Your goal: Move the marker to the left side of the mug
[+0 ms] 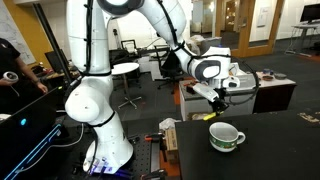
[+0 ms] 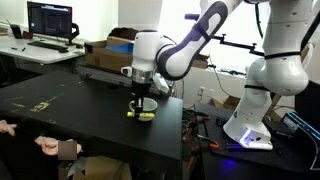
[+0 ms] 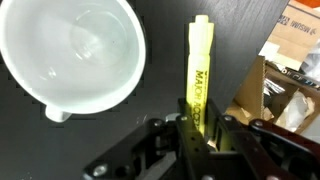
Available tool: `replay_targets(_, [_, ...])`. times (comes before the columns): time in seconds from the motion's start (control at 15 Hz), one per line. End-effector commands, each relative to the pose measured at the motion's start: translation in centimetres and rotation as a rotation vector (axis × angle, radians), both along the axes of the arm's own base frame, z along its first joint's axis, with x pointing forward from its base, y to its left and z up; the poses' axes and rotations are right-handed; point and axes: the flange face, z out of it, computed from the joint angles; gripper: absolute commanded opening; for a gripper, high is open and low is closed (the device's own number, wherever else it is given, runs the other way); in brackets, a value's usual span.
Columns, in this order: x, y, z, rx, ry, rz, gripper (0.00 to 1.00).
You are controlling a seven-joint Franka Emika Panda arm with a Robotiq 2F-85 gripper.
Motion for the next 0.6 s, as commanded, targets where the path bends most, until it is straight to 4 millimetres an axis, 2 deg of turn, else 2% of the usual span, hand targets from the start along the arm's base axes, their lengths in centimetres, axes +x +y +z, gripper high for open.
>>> replay_targets(0.0, [1.0, 1.3, -0.8, 0.008, 0.012, 0.037, 0.05])
replay_targets(0.33, [2.1, 1.6, -2.1, 0.004, 0.033, 0.031, 0.05])
replay_targets(0.4, [2.3, 1.6, -2.2, 0.002, 0.037, 0.026, 0.17])
replay_targets(0.47, [2.5, 1.6, -2.3, -0.004, 0.037, 0.022, 0.45])
replay_targets(0.53, [2.7, 1.5, -2.2, -0.004, 0.038, 0.015, 0.46])
